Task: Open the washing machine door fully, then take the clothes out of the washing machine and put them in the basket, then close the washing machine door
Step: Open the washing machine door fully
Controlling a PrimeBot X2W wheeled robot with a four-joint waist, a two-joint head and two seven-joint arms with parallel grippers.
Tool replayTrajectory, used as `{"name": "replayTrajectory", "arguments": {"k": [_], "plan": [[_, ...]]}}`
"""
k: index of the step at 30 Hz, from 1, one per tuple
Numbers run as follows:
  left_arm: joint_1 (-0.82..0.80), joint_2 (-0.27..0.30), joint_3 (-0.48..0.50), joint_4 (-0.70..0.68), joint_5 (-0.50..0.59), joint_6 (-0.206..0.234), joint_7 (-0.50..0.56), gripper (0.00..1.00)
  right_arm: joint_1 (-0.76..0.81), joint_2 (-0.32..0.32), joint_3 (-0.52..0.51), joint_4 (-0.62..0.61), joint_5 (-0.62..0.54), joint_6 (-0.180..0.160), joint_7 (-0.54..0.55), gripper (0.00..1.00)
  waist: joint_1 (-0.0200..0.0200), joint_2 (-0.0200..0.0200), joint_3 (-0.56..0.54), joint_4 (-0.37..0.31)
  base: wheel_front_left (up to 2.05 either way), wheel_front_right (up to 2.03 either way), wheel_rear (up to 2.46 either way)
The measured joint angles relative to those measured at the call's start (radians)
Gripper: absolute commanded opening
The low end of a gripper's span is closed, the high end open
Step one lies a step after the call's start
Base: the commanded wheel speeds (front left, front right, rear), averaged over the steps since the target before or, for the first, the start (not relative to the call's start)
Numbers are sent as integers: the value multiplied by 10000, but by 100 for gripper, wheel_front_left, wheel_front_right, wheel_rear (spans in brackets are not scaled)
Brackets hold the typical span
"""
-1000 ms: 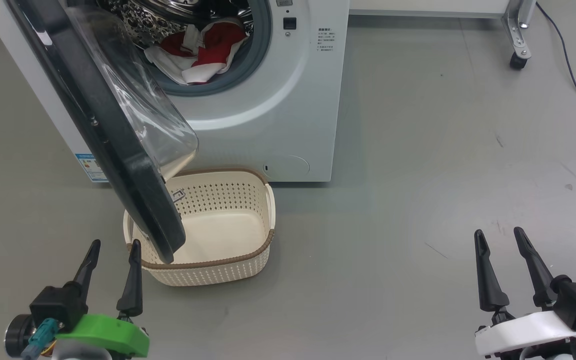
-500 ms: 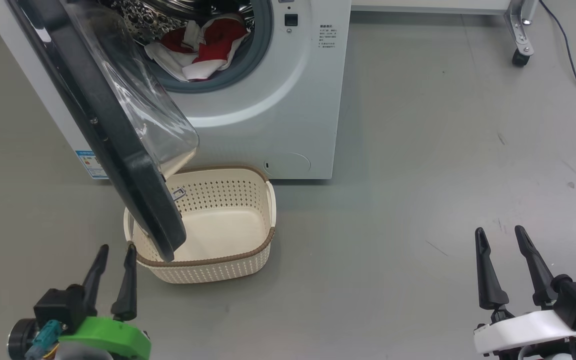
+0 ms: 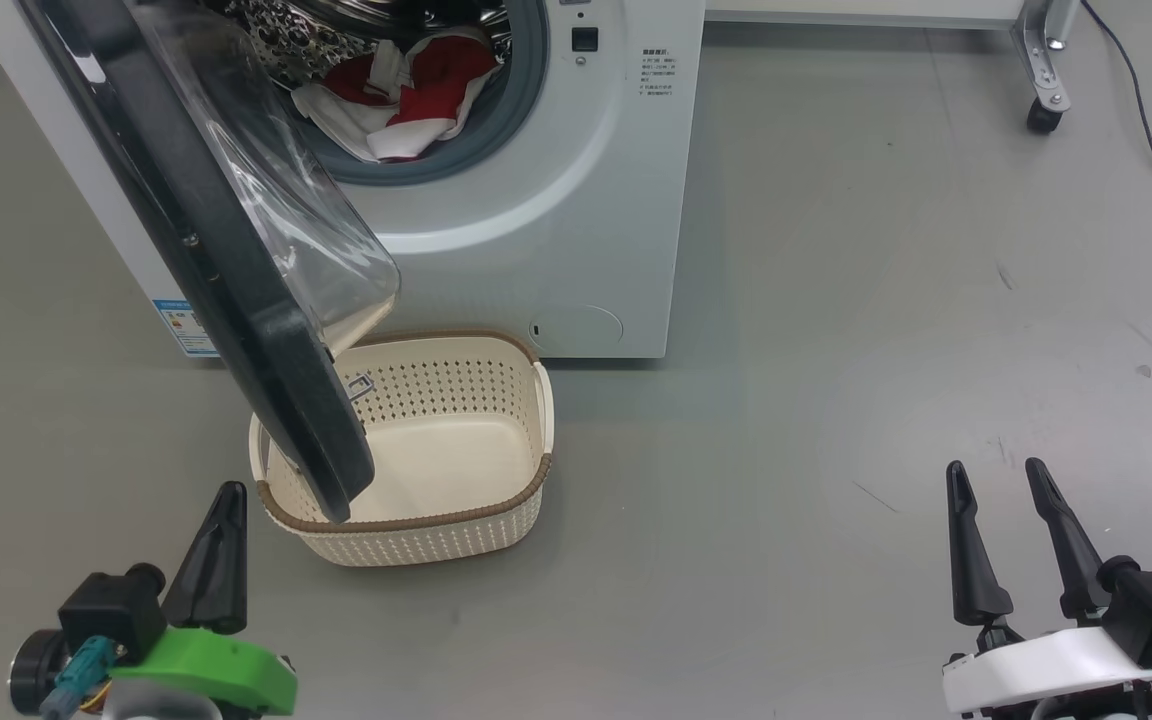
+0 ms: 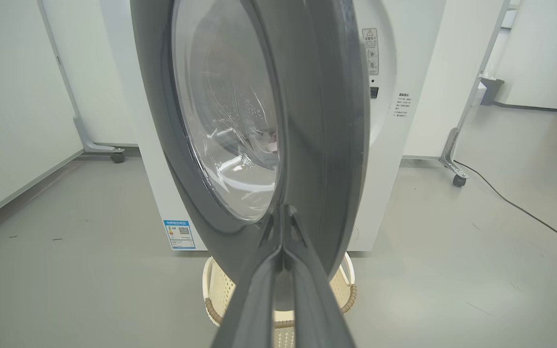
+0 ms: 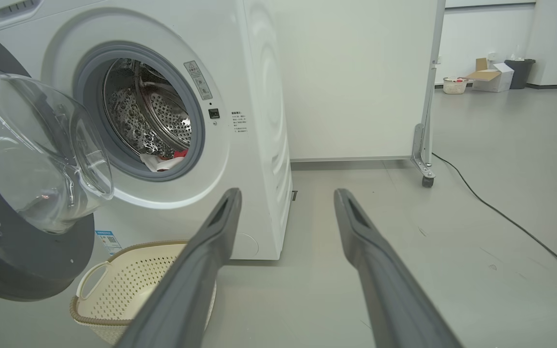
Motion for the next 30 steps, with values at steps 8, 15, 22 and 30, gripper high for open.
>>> {"name": "replayTrajectory", "arguments": {"k": [8, 15, 22, 30], "plan": [[-411, 236, 301, -690, -33, -2, 0, 0, 3, 107, -56, 31, -107, 102, 0, 100, 0, 0, -11, 1, 0, 0, 0], [-1393, 690, 679, -1638, -31, -2, -4, 0, 3, 221, -163, 31, -205, 144, 0, 100, 0, 0, -2, -40, 0, 0, 0], [-2301, 721, 734, -2360, -117, -2, -48, 0, 3, 314, -209, 94, -249, 234, 0, 100, 0, 0, -17, -88, 0, 0, 0], [-2907, 709, 284, -2855, -368, -4, 58, 0, -2, 416, -121, 211, -311, 410, 0, 100, 0, 0, -61, -245, 0, 0, 0]]}}
